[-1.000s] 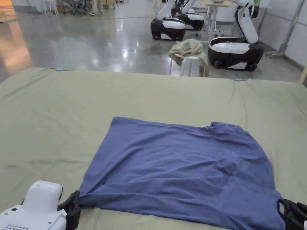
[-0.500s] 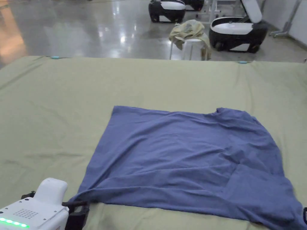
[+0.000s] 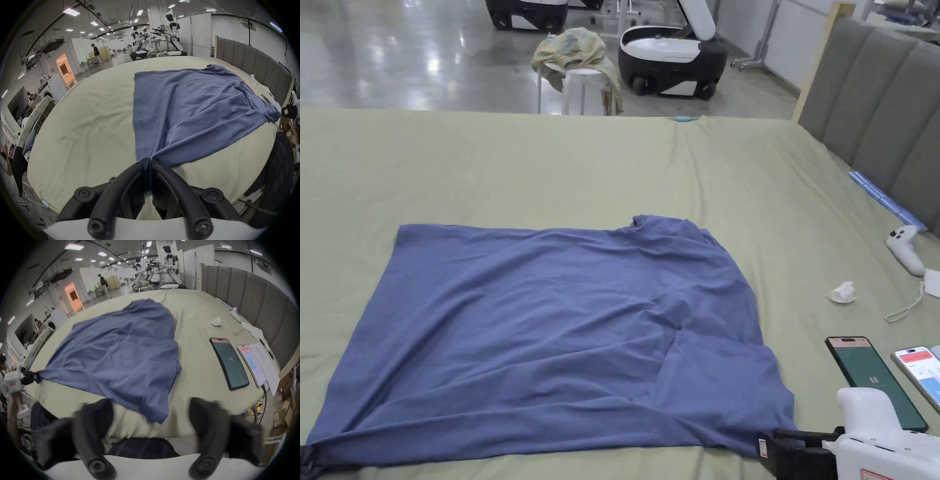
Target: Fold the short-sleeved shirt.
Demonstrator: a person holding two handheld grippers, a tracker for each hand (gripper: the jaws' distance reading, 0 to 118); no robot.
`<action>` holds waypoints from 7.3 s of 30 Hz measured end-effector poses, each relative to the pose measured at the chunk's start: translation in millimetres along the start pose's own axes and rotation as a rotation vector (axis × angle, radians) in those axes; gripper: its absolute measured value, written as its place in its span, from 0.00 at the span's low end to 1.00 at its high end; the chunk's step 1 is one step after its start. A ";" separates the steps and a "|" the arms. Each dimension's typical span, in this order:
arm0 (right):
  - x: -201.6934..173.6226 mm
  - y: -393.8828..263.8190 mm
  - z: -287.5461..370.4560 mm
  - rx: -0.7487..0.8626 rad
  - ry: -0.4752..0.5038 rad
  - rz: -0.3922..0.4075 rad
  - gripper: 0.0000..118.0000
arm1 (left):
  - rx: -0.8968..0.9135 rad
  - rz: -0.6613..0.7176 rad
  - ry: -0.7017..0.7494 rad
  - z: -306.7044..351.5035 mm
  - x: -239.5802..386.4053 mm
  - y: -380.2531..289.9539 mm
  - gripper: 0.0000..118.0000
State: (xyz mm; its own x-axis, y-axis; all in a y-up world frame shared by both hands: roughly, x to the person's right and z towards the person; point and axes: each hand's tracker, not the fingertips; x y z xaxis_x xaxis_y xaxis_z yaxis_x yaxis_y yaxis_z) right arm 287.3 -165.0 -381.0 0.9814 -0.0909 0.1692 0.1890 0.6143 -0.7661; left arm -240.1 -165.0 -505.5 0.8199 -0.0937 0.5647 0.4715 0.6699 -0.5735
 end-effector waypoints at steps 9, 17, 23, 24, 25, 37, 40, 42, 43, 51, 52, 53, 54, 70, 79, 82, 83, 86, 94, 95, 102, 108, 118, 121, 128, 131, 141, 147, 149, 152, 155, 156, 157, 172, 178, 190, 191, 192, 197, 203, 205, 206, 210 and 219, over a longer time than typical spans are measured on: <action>9.5 27.5 20.4 0.086 0.047 -0.102 0.04 | 0.046 0.002 0.040 20.8 -0.9 15.8 0.04; -3.5 132.9 23.3 0.224 0.048 -0.076 0.04 | 0.087 0.012 0.037 -10.1 -42.4 120.7 0.04; 15.0 191.6 -111.9 0.035 -0.052 -0.203 0.04 | -0.135 0.271 -0.050 -119.9 -104.0 168.4 0.04; 16.3 193.9 -125.1 0.003 -0.079 -0.207 0.04 | -0.160 0.291 -0.039 -127.0 -105.2 168.8 0.04; 17.6 192.9 -132.8 -0.005 -0.073 -0.213 0.04 | -0.152 0.285 -0.034 -133.1 -103.5 171.1 0.05; -61.0 82.4 22.8 0.586 0.098 0.100 0.96 | 0.442 0.126 0.041 24.2 13.6 84.1 0.70; -90.2 44.4 38.5 0.636 0.067 0.156 0.63 | 0.416 0.020 0.104 37.2 49.3 54.4 0.67; -98.9 31.6 42.0 0.612 0.080 0.128 0.01 | 0.376 0.017 0.109 34.6 42.4 33.6 0.42; -104.8 27.1 39.4 0.586 0.060 0.116 0.01 | 0.320 0.028 0.084 34.1 40.8 28.3 0.07; -102.3 18.2 33.3 0.519 0.089 0.090 0.01 | 0.161 0.039 0.112 -14.2 -23.6 37.7 0.18; -99.5 19.1 32.9 0.515 0.087 0.085 0.01 | 0.141 0.038 0.115 -24.8 -34.8 40.7 0.26; -96.4 20.3 32.4 0.508 0.087 0.078 0.01 | 0.126 0.066 0.082 -37.4 -38.5 50.0 0.51; -94.4 21.1 31.6 0.502 0.080 0.075 0.01 | 0.134 0.068 0.085 -47.1 -46.3 52.0 0.69; 35.3 75.1 -85.7 0.084 -0.050 -0.005 0.84 | -0.014 0.022 -0.057 -115.9 -62.5 93.2 0.07; 34.0 108.4 -83.4 0.067 -0.021 -0.030 0.09 | -0.012 -0.003 -0.067 -91.3 -57.4 98.4 0.05; 30.3 121.2 -32.5 0.152 0.032 -0.032 0.09 | 0.082 0.029 -0.063 -50.2 -59.0 105.4 0.05; 30.1 123.5 -16.1 0.164 0.028 -0.021 0.09 | 0.090 0.032 -0.079 -33.3 -57.9 107.7 0.05; 30.0 124.6 20.0 0.171 0.049 0.004 0.09 | 0.114 0.006 -0.106 4.8 -53.7 108.9 0.05; 36.9 67.7 24.1 0.034 0.036 0.003 0.09 | 0.070 0.012 -0.068 60.2 -48.4 53.0 0.05; 44.8 57.2 12.3 0.008 0.044 -0.025 0.09 | 0.035 0.038 -0.084 56.3 -49.7 42.0 0.05; 41.7 14.5 -2.1 0.049 0.153 -0.136 0.94 | 0.187 0.139 -0.071 56.3 -37.0 -5.5 0.73; -39.2 37.6 60.2 0.568 0.065 0.014 0.99 | 0.539 0.092 0.024 85.7 22.3 23.1 0.73; -105.3 60.4 34.5 0.588 0.139 0.065 0.07 | 0.443 0.160 -0.032 23.8 28.3 69.1 0.03; -105.0 56.5 23.1 0.560 0.143 0.079 0.07 | 0.353 0.108 0.026 2.0 7.3 82.0 0.03; -93.8 56.0 -10.2 0.476 0.119 0.078 0.07 | 0.152 0.106 0.097 -95.2 -97.0 135.8 0.34; -85.0 62.3 -23.9 0.448 0.095 0.066 0.07 | 0.061 0.051 0.114 -156.4 -125.8 167.0 0.71; -20.1 144.6 -78.9 0.291 -0.074 0.063 0.08 | -0.081 -0.009 0.092 -232.9 -119.0 197.6 0.09; 36.0 226.2 -184.8 0.070 -0.124 0.082 0.99 | 0.014 0.020 0.033 -194.2 -91.6 201.5 0.09; 40.4 236.8 -212.4 0.044 -0.165 0.137 0.96 | 0.046 0.024 0.035 -178.2 -93.2 203.5 0.09; 44.0 243.9 -236.6 -0.006 -0.167 0.128 0.74 | 0.061 0.010 0.041 -164.0 -86.4 206.3 0.09; 45.8 246.6 -230.9 -0.033 -0.100 0.078 0.02 | 0.047 0.027 0.029 -151.3 -88.2 206.6 0.09; 43.7 246.1 -222.3 -0.011 -0.067 0.054 0.02 | 0.040 0.033 0.022 -147.4 -89.5 206.3 0.09; 42.7 246.9 -213.6 -0.002 -0.037 0.051 0.01 | 0.040 0.038 0.022 -141.9 -91.3 205.6 0.08; 20.9 115.9 46.4 0.274 0.059 0.100 0.01 | 0.233 0.131 -0.015 72.7 -50.5 86.7 0.07; 26.6 13.1 2.3 0.041 0.000 0.058 0.01 | 0.000 0.166 -0.042 50.6 -41.7 4.3 0.07; -49.3 45.9 84.7 0.591 0.078 0.060 0.80 | 0.575 0.073 0.046 81.2 29.2 51.9 0.71; -63.9 45.6 86.2 0.645 0.072 0.083 0.80 | 0.624 0.076 0.041 81.8 36.7 55.5 0.71; -75.6 44.1 86.3 0.687 0.059 0.106 0.79 | 0.647 0.086 0.042 81.5 42.7 60.0 0.70; -108.8 38.8 72.0 0.684 0.054 0.128 0.04 | 0.579 0.111 0.020 78.5 65.4 71.4 0.05; -119.6 34.6 70.7 0.651 0.070 0.169 0.04 | 0.500 0.167 0.015 94.3 31.5 55.0 0.05; -123.8 34.3 69.5 0.636 0.068 0.190 0.04 | 0.436 0.200 0.033 101.3 1.2 46.5 0.18; -125.7 33.8 68.6 0.629 0.074 0.194 0.04 | 0.403 0.217 0.019 104.6 -14.6 40.4 0.39; -140.4 29.7 57.7 0.585 0.074 0.216 0.04 | 0.200 0.363 -0.108 104.9 -85.5 9.2 0.78; -179.0 24.0 27.1 0.475 0.117 0.181 0.04 | -0.148 0.893 -0.717 19.3 -198.9 -83.7 0.78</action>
State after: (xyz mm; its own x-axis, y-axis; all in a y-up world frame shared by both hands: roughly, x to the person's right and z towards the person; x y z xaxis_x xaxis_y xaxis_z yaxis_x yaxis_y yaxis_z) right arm 115.3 -112.8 -412.8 0.9993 -0.0205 -0.0310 0.0061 0.9137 -0.4063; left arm -448.9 -188.2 -558.4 0.5298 0.8418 0.1029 -0.1112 0.1893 -0.9756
